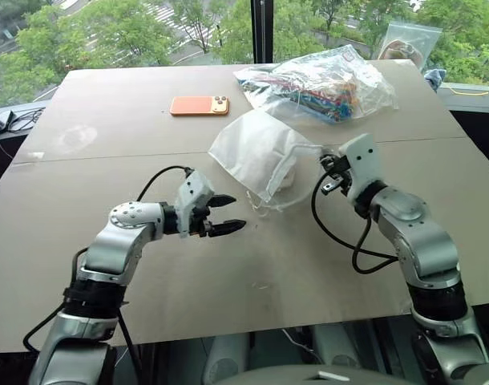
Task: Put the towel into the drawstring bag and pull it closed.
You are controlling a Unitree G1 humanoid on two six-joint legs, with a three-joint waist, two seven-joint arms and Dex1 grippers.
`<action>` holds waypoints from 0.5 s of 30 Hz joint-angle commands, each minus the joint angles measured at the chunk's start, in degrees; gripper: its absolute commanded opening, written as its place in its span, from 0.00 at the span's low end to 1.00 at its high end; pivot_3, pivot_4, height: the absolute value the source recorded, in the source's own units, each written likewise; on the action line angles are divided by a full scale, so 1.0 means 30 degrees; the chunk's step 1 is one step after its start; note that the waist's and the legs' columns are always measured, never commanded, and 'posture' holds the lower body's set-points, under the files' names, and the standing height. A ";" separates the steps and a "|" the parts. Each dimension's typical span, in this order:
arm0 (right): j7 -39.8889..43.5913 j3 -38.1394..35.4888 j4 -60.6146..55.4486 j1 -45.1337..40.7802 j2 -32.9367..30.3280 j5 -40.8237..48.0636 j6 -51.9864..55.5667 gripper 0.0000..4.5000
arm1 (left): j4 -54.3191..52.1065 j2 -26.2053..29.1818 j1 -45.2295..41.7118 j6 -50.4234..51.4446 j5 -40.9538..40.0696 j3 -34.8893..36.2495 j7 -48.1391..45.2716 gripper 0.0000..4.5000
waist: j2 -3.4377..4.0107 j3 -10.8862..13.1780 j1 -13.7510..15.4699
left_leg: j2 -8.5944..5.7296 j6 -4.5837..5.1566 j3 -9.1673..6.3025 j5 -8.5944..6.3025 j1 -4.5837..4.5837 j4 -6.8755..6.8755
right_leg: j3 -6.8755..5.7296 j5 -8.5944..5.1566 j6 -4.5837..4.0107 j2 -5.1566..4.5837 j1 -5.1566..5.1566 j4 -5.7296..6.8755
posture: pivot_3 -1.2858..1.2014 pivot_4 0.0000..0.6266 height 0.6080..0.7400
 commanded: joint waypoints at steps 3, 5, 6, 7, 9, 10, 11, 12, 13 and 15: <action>-0.0107 -0.0104 -0.0896 -0.0101 -0.0111 0.0064 0.0022 0.00 | 0.2482 -0.1101 -0.1348 -0.3690 0.1958 -0.1513 0.0004 0.80 | 0.0000 0.0000 -0.0015 | -0.0002 0.0000 0.0005 0.0000 0.0000 0.0001 | 0.0004 0.0001 0.0000 -0.0001 0.0001 -0.0004 | 0.52 0.24 1.00; -0.0172 -0.0096 -0.1041 0.0028 -0.0134 0.0060 0.0072 0.00 | 0.3268 -0.1616 -0.1643 -0.4248 0.2231 -0.1917 -0.0079 0.80 | -0.0001 -0.0001 0.0001 | -0.0003 0.0000 0.0006 0.0000 -0.0002 0.0001 | 0.0006 0.0000 0.0001 -0.0001 0.0000 -0.0004 | 0.52 0.24 1.00; -0.0201 -0.0089 -0.1078 0.0055 -0.0128 0.0061 0.0088 0.00 | 0.3586 -0.1803 -0.1720 -0.4544 0.2403 -0.2119 -0.0180 0.80 | -0.0001 -0.0001 -0.0006 | -0.0003 0.0000 0.0003 0.0000 -0.0006 0.0002 | 0.0003 0.0001 0.0001 -0.0001 0.0001 -0.0006 | 0.52 0.24 1.00; -0.0219 -0.0085 -0.1088 0.0062 -0.0124 0.0066 0.0093 0.00 | 0.3789 -0.1904 -0.1752 -0.4770 0.2525 -0.2226 -0.0277 0.80 | -0.0002 -0.0001 -0.0004 | -0.0003 0.0001 0.0005 0.0000 -0.0006 0.0003 | 0.0004 0.0001 0.0001 -0.0002 0.0001 -0.0006 | 0.52 0.24 1.00; -0.0277 -0.0041 -0.1077 0.0026 -0.0083 0.0053 0.0100 0.00 | 0.4176 -0.2250 -0.1878 -0.4968 0.2580 -0.2307 -0.0218 0.75 | 0.0000 -0.0003 -0.0003 | -0.0003 0.0001 0.0002 0.0000 -0.0005 0.0003 | 0.0003 0.0001 0.0001 -0.0002 0.0000 -0.0003 | 0.52 0.24 1.00; -0.0297 -0.0015 -0.1015 0.0017 -0.0068 0.0035 0.0053 0.00 | 0.4292 -0.2557 -0.1982 -0.4687 0.2352 -0.2229 -0.0152 0.69 | 0.0000 -0.0004 -0.0003 | -0.0003 0.0001 0.0002 0.0000 -0.0002 0.0004 | 0.0003 0.0001 0.0001 -0.0001 0.0001 0.0000 | 0.52 0.24 1.00; -0.0315 0.0011 -0.0952 0.0002 -0.0055 0.0018 0.0003 0.00 | 0.4342 -0.2811 -0.2064 -0.4389 0.2130 -0.2147 -0.0129 0.62 | 0.0001 -0.0004 -0.0003 | -0.0003 0.0001 0.0002 0.0000 -0.0001 0.0005 | 0.0003 0.0001 0.0001 -0.0001 0.0002 0.0001 | 0.52 0.24 1.00; -0.0335 0.0029 -0.0892 -0.0015 -0.0034 0.0008 -0.0041 0.00 | 0.4329 -0.3028 -0.2115 -0.4052 0.1916 -0.2049 -0.0125 0.52 | -0.0002 -0.0006 -0.0007 | -0.0004 0.0001 0.0003 0.0000 -0.0001 0.0010 | 0.0003 0.0001 0.0002 -0.0001 0.0003 0.0002 | 0.52 0.24 1.00; -0.0346 0.0038 -0.0857 -0.0024 -0.0021 0.0003 -0.0067 0.00 | 0.4303 -0.3153 -0.2136 -0.3845 0.1818 -0.1976 -0.0146 0.41 | -0.0002 -0.0006 -0.0010 | -0.0003 0.0001 0.0002 0.0000 -0.0002 0.0012 | 0.0002 0.0001 0.0002 -0.0001 0.0007 0.0001 | 0.52 0.24 1.00; -0.0346 0.0051 -0.0788 -0.0046 -0.0012 -0.0007 -0.0125 0.00 | 0.4285 -0.3291 -0.2141 -0.3582 0.1739 -0.1875 -0.0116 0.22 | -0.0002 -0.0006 -0.0014 | -0.0003 0.0001 0.0001 0.0000 -0.0002 0.0013 | 0.0003 0.0001 0.0003 -0.0002 0.0009 -0.0002 | 0.52 0.24 1.00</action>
